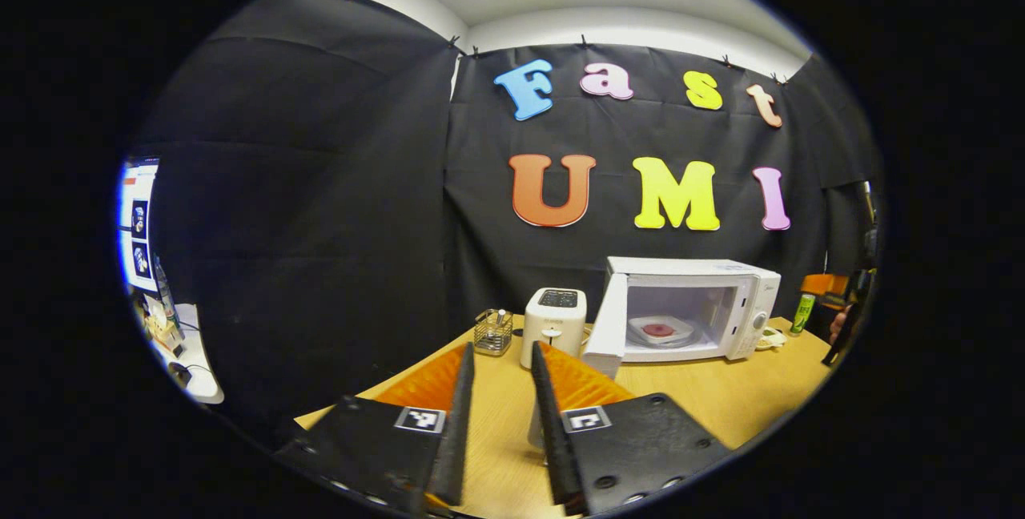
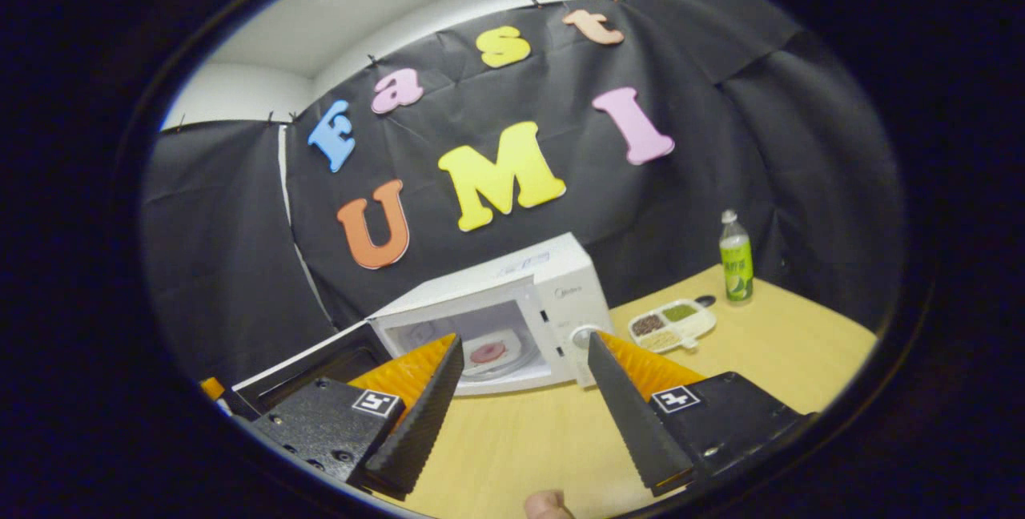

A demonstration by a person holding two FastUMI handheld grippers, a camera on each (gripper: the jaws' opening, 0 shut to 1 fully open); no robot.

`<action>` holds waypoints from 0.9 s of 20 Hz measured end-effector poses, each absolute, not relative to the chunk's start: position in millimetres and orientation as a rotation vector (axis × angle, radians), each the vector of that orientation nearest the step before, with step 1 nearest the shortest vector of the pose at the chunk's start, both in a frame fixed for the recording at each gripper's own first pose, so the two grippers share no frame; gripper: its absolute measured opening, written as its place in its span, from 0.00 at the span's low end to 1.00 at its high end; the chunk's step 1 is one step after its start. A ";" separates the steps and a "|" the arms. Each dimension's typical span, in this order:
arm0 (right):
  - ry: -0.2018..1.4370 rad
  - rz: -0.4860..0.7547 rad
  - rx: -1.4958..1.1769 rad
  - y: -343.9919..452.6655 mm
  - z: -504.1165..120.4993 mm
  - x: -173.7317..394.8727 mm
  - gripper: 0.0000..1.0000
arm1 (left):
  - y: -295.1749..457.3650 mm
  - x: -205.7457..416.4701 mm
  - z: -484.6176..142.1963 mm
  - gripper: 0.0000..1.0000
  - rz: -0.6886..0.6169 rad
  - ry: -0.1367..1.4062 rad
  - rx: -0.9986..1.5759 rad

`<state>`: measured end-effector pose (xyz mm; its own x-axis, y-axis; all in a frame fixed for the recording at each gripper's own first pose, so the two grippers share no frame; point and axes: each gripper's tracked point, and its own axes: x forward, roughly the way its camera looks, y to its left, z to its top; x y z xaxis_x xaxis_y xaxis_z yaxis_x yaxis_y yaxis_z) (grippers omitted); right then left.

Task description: Open the microwave oven with the left hand, put the food in, and close the microwave oven.

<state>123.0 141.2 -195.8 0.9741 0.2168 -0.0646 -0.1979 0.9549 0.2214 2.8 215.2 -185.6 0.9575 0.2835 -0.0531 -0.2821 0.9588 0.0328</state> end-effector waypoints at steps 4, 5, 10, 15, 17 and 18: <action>0.035 0.153 0.059 101.8 -162.8 76.5 0.99 | 231.5 26.1 -216.9 0.07 0.272 0.123 0.040; 0.029 0.152 0.044 95.4 -156.1 64.7 1.00 | 237.7 29.9 -220.3 0.07 0.273 0.119 0.041; 0.008 0.183 0.051 64.9 -123.8 4.2 1.00 | 224.8 60.9 -263.3 0.04 0.104 0.176 -0.010; -0.023 0.259 0.202 45.4 -100.0 -34.8 0.99 | 202.2 67.3 -285.4 0.04 -0.065 0.152 0.069; -0.033 0.261 0.197 36.7 -93.1 -41.0 0.99 | 189.7 63.4 -285.1 0.04 -0.114 0.136 0.057; -0.041 0.259 0.188 34.4 -91.4 -44.3 0.99 | 184.9 63.6 -284.2 0.04 -0.128 0.123 0.057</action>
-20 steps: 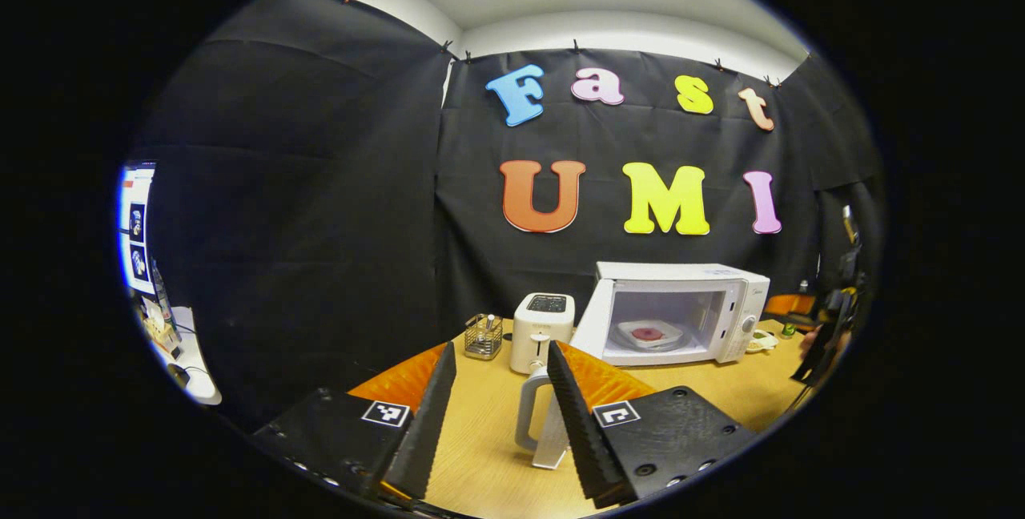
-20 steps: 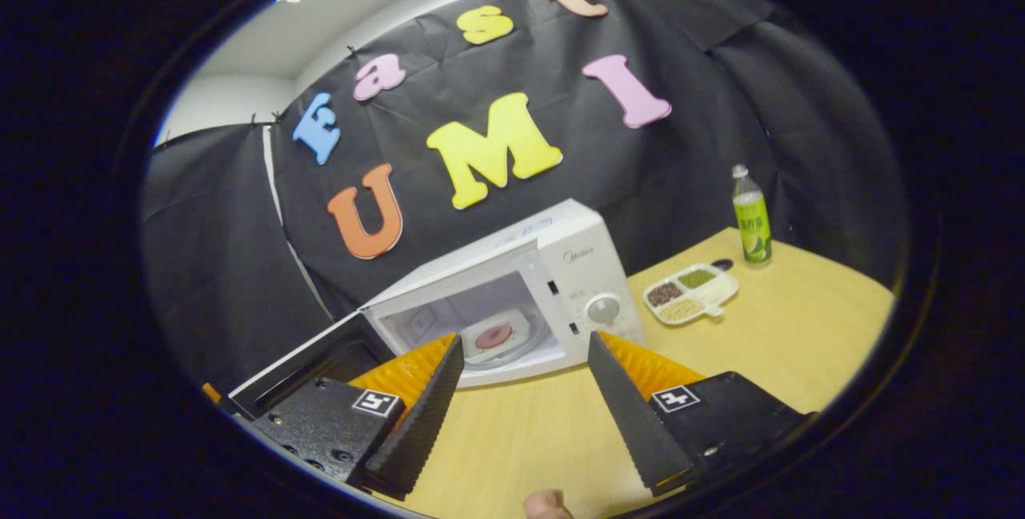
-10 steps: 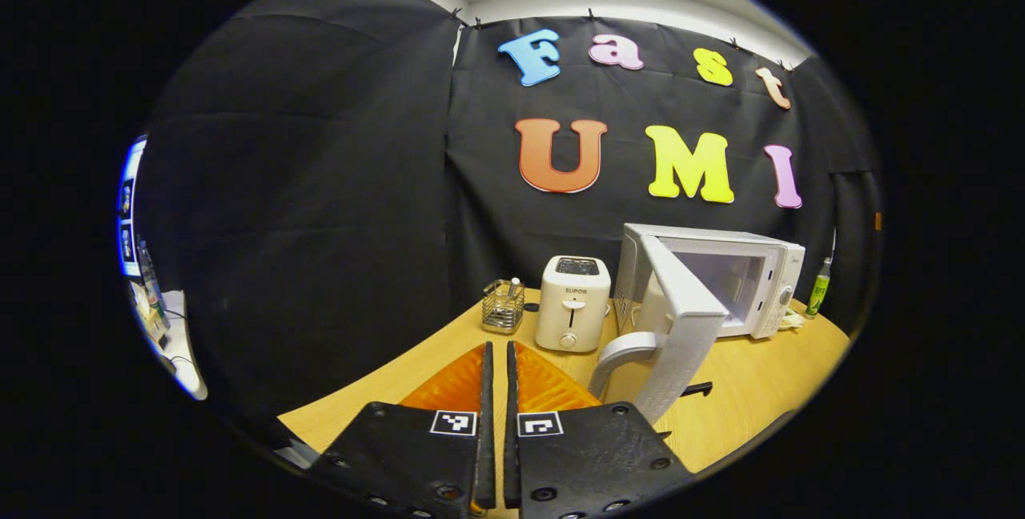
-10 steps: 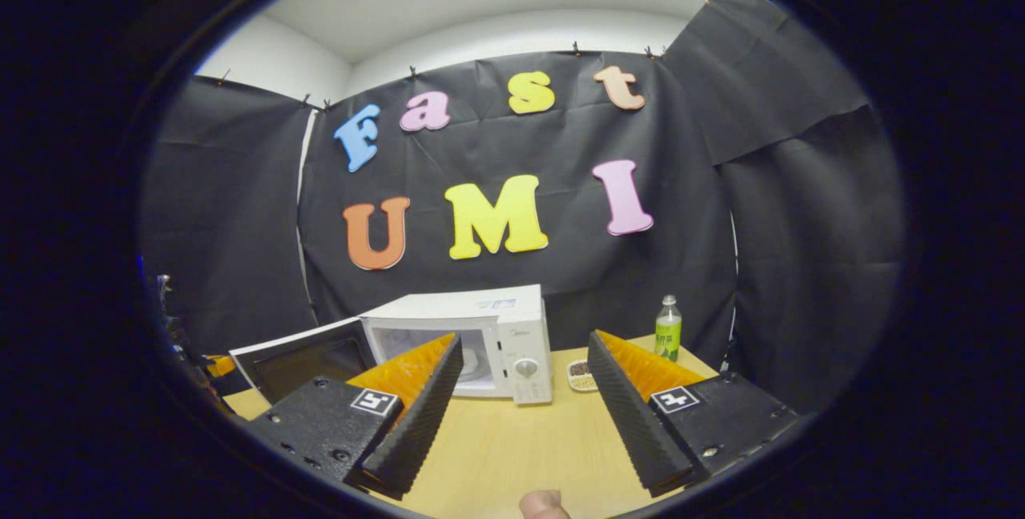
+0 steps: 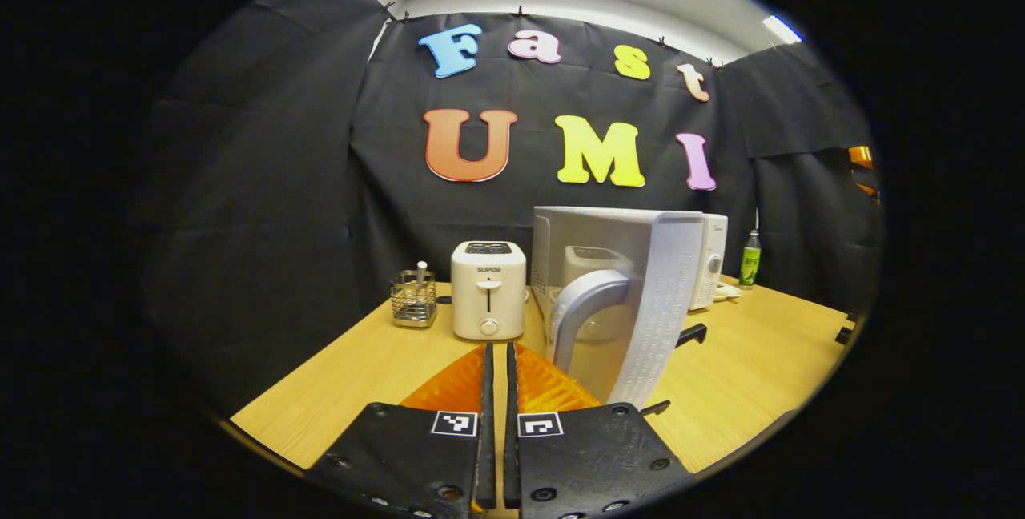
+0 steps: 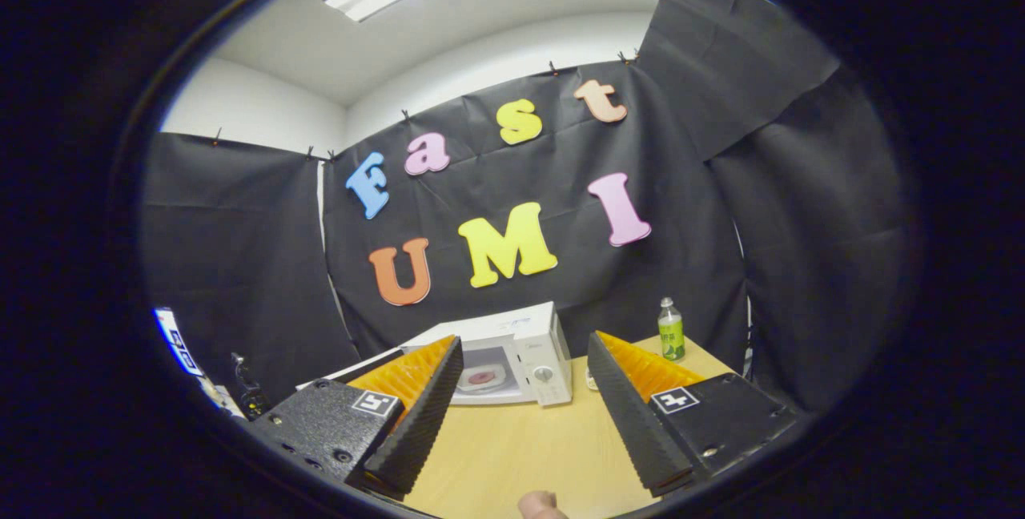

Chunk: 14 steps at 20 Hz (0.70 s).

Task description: Open the microwave oven with the left hand, put the food in, and close the microwave oven.

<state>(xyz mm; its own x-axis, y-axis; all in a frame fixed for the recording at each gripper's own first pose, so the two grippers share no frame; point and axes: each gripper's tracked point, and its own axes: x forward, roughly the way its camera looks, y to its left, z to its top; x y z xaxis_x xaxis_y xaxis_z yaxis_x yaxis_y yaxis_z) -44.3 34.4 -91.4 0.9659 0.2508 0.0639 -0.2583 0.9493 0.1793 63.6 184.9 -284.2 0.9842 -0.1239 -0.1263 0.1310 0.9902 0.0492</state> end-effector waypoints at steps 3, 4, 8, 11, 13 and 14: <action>-0.046 0.255 0.172 31.4 -91.2 -49.7 0.99 | 167.6 80.0 -301.5 0.04 -0.158 0.137 0.055; -0.040 0.257 0.170 31.0 -93.0 -50.6 0.99 | 166.4 75.0 -299.7 0.00 -0.150 0.137 0.065; -0.018 0.264 0.170 28.0 -98.9 -49.2 0.99 | 133.3 82.7 -299.4 0.00 -0.211 0.154 0.066; 0.002 0.260 0.179 22.9 -105.4 -47.0 0.89 | 98.5 86.3 -307.1 0.00 -0.297 0.164 0.068; 0.009 0.261 0.185 19.6 -108.1 -44.6 0.89 | 79.3 88.0 -313.3 0.00 -0.345 0.174 0.067; 0.012 0.255 0.190 16.5 -109.0 -43.0 0.89 | 69.9 88.9 -313.6 0.00 -0.367 0.172 0.061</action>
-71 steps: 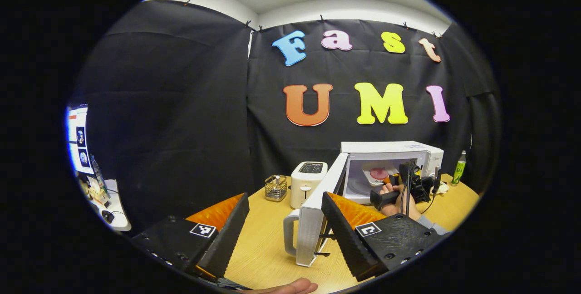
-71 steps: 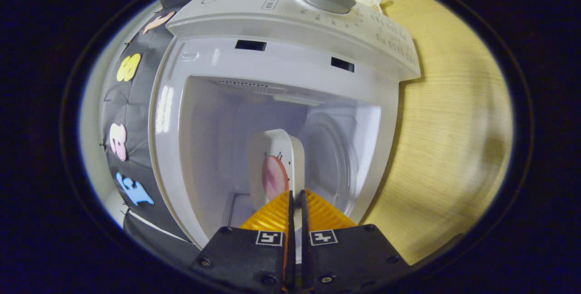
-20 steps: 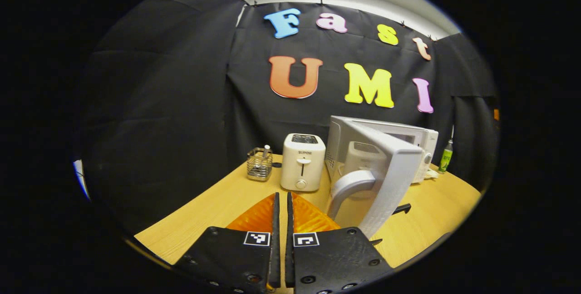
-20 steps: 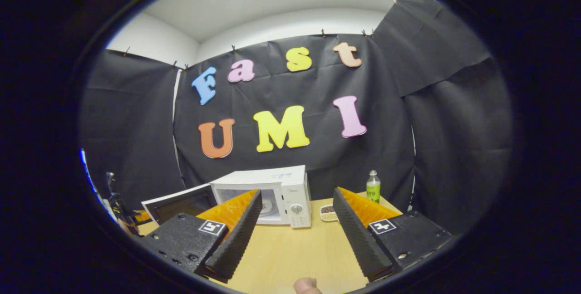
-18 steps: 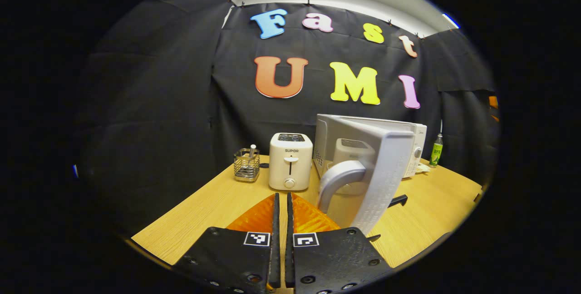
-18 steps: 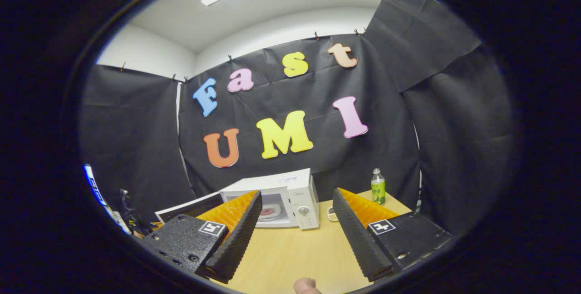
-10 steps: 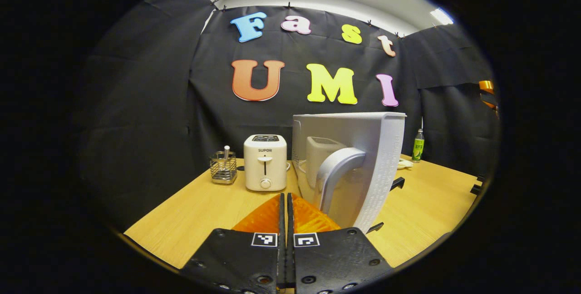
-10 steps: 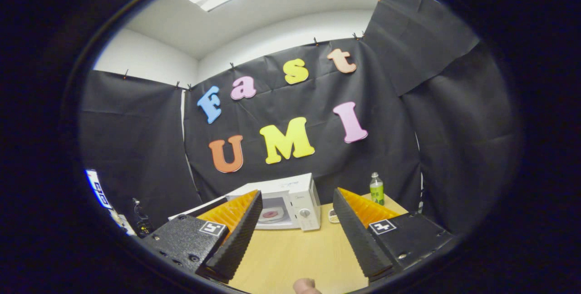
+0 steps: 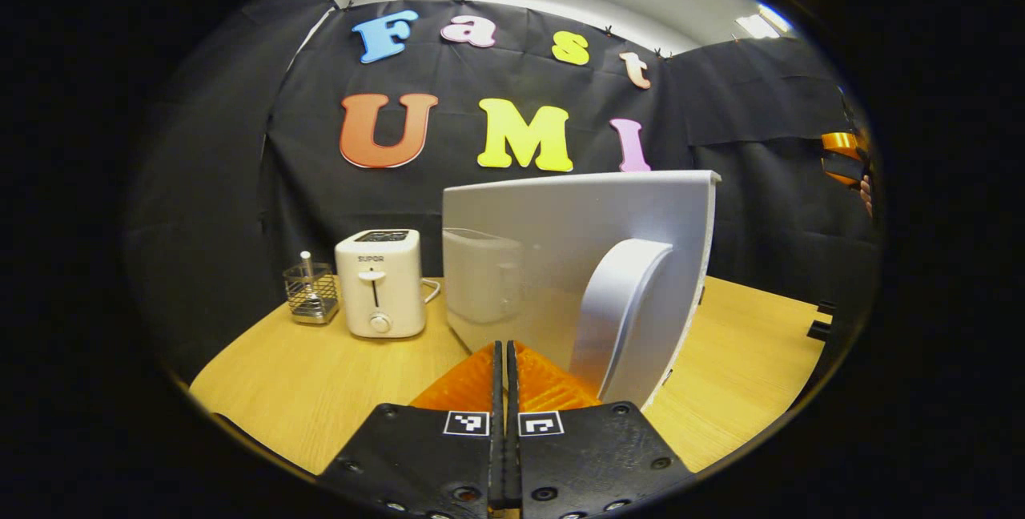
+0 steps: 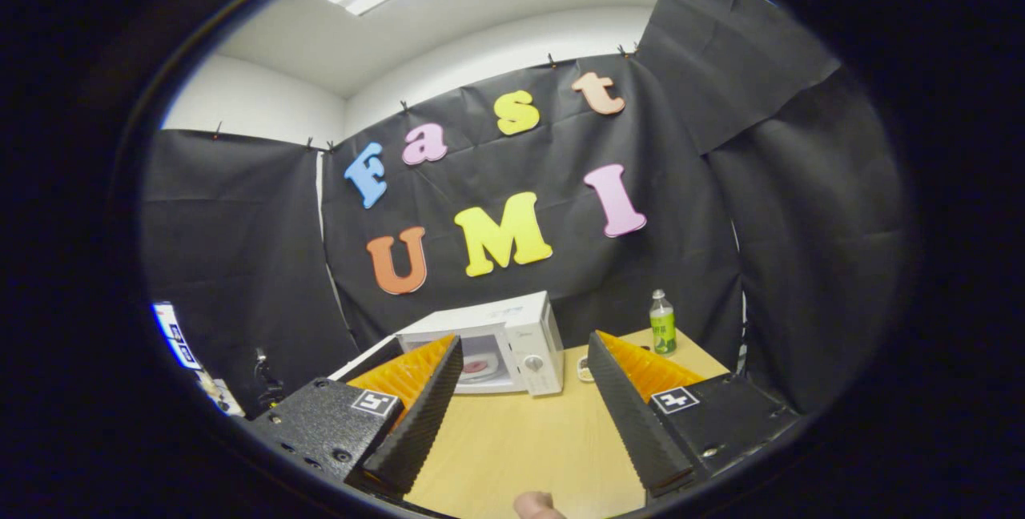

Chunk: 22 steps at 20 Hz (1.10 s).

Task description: Open the microwave oven with the left hand, put the food in, and close the microwave oven.

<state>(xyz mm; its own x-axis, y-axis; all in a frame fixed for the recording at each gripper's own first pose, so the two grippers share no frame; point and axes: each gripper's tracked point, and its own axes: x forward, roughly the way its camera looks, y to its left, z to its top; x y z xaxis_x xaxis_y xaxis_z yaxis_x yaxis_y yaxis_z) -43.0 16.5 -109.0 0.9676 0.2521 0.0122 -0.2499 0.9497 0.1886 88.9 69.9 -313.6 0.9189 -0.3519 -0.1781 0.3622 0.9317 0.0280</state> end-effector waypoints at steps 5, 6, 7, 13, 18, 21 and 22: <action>0.024 0.238 0.205 2.8 -117.4 -41.1 0.89 | 25.5 99.9 -313.9 0.00 -0.486 0.169 -0.016; 0.025 0.230 0.206 -2.1 -118.7 -39.7 0.89 | 20.3 104.9 -312.0 0.00 -0.493 0.164 -0.022; 0.024 0.223 0.210 -5.2 -119.5 -38.5 0.89 | 12.8 107.7 -310.5 0.00 -0.506 0.165 -0.028; 0.031 0.197 0.233 -22.9 -129.6 -29.6 0.89 | -31.8 120.1 -303.2 0.00 -0.573 0.163 -0.004; 0.034 0.213 0.232 -24.1 -134.1 -29.4 0.89 | -56.5 145.9 -305.9 0.00 -0.518 0.166 0.058; 0.006 0.245 0.201 -21.1 -125.2 -35.1 0.99 | -76.8 167.1 -310.9 0.00 -0.477 0.170 0.090; -0.015 0.245 0.182 -21.9 -118.3 -37.0 1.00 | -85.3 174.8 -312.2 0.00 -0.468 0.174 0.101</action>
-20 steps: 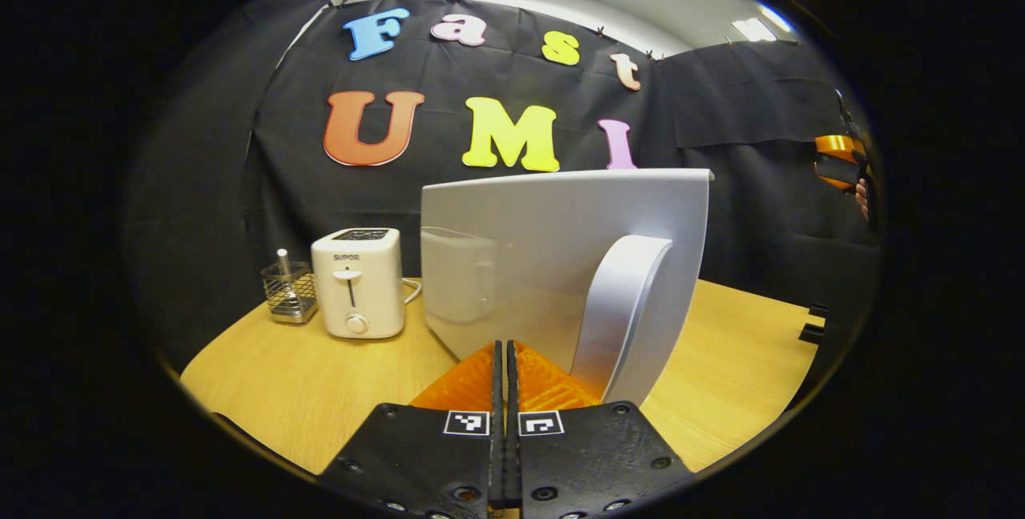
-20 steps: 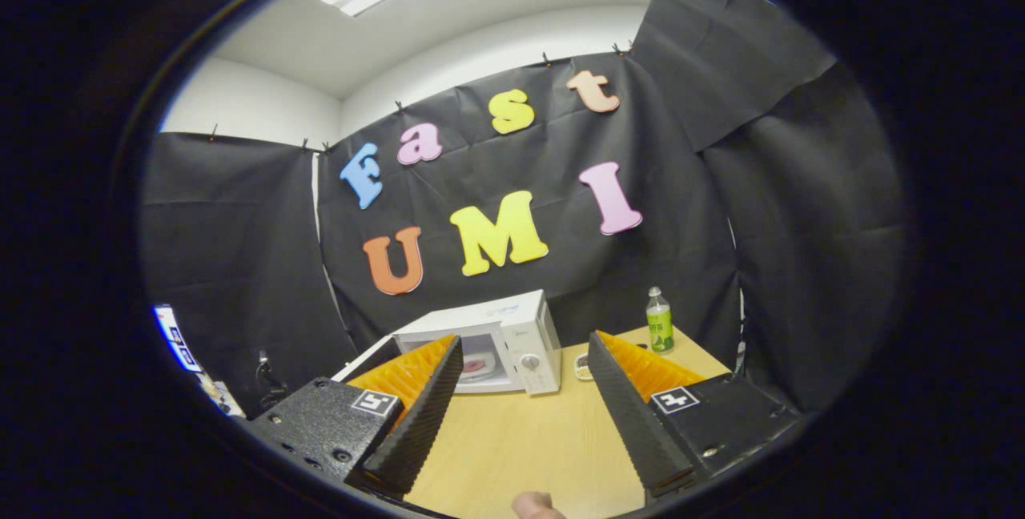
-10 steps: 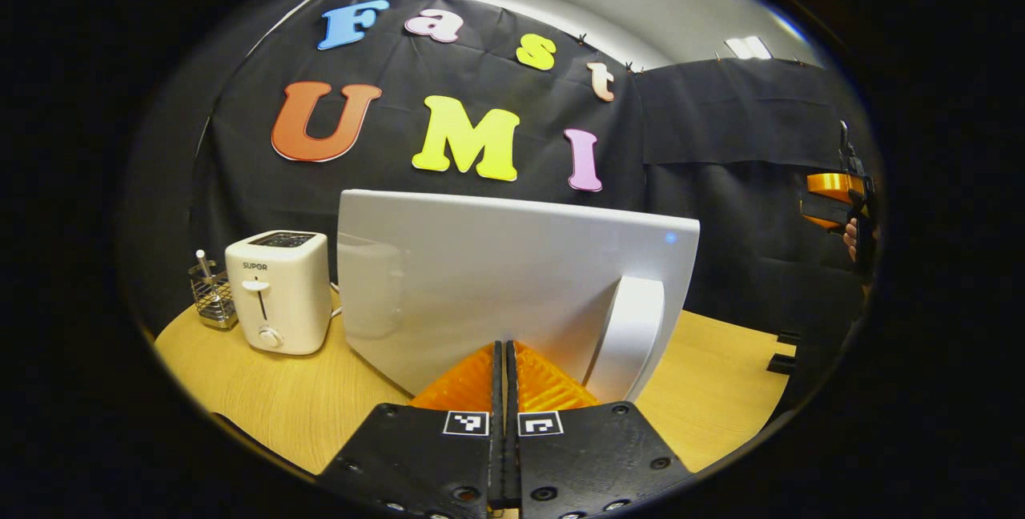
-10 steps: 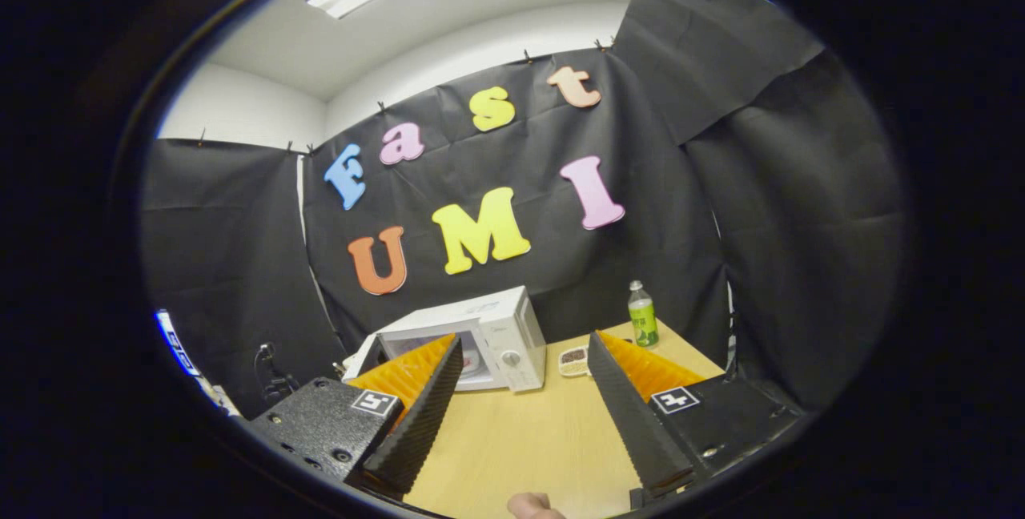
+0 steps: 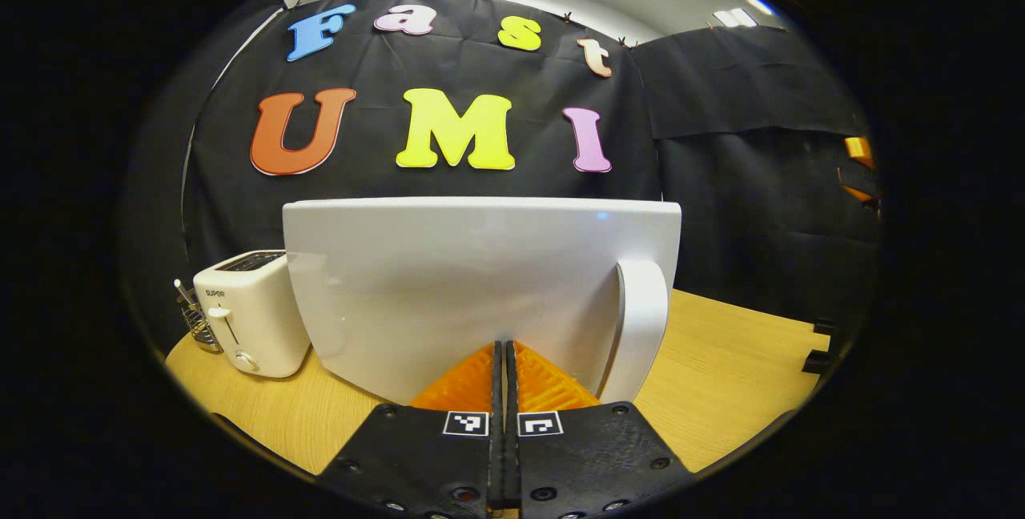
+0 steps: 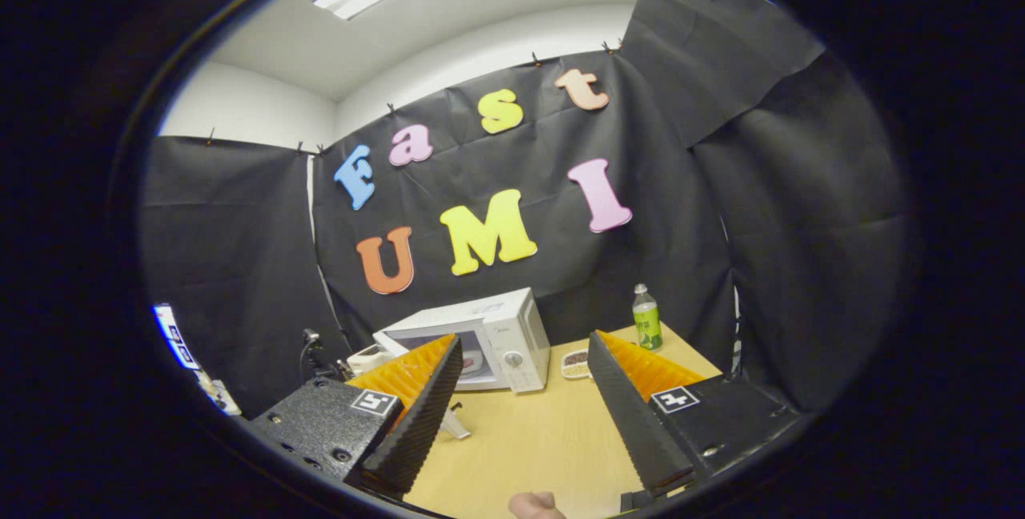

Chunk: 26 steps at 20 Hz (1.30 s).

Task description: Open the microwave oven with the left hand, put the food in, and close the microwave oven.

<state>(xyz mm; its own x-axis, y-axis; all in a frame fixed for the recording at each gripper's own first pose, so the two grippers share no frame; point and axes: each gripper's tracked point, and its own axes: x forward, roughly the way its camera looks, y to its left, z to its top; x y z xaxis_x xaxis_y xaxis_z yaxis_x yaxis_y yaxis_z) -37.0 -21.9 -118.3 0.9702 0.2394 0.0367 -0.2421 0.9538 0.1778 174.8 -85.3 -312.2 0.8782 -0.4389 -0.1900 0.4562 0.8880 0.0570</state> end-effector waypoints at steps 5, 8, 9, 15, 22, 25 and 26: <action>-0.103 0.198 0.104 -30.8 -94.4 -52.9 0.89 | -136.2 217.4 -317.9 0.00 -0.426 0.186 0.123; -0.125 0.199 0.076 -30.7 -87.7 -58.1 0.90 | -161.8 240.0 -320.8 0.00 -0.401 0.193 0.098; -0.131 0.205 0.069 -29.7 -86.0 -57.7 0.89 | -168.7 246.1 -322.2 0.00 -0.394 0.199 0.093; -0.129 0.214 0.056 -41.6 -92.5 -49.6 0.90 | -181.8 285.9 -329.6 0.00 -0.315 0.211 0.083; -0.112 0.192 0.111 -60.0 -107.9 -32.0 1.00 | -181.4 305.3 -338.7 0.04 -0.282 0.238 0.029; -0.082 0.180 0.125 -62.5 -115.7 -27.5 1.00 | -179.0 305.6 -341.7 0.04 -0.270 0.230 0.069; -0.074 0.176 0.122 -61.8 -116.7 -27.6 0.90 | -174.9 304.3 -346.1 0.06 -0.255 0.242 0.099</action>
<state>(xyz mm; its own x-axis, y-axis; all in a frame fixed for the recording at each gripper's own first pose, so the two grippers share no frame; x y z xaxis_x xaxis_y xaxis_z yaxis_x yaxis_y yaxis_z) -27.6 -61.8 -116.7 0.9818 0.1702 0.0843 -0.1792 0.9771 0.1144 304.3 -174.9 -346.1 0.9388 -0.2378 -0.2493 0.2615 0.9629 0.0660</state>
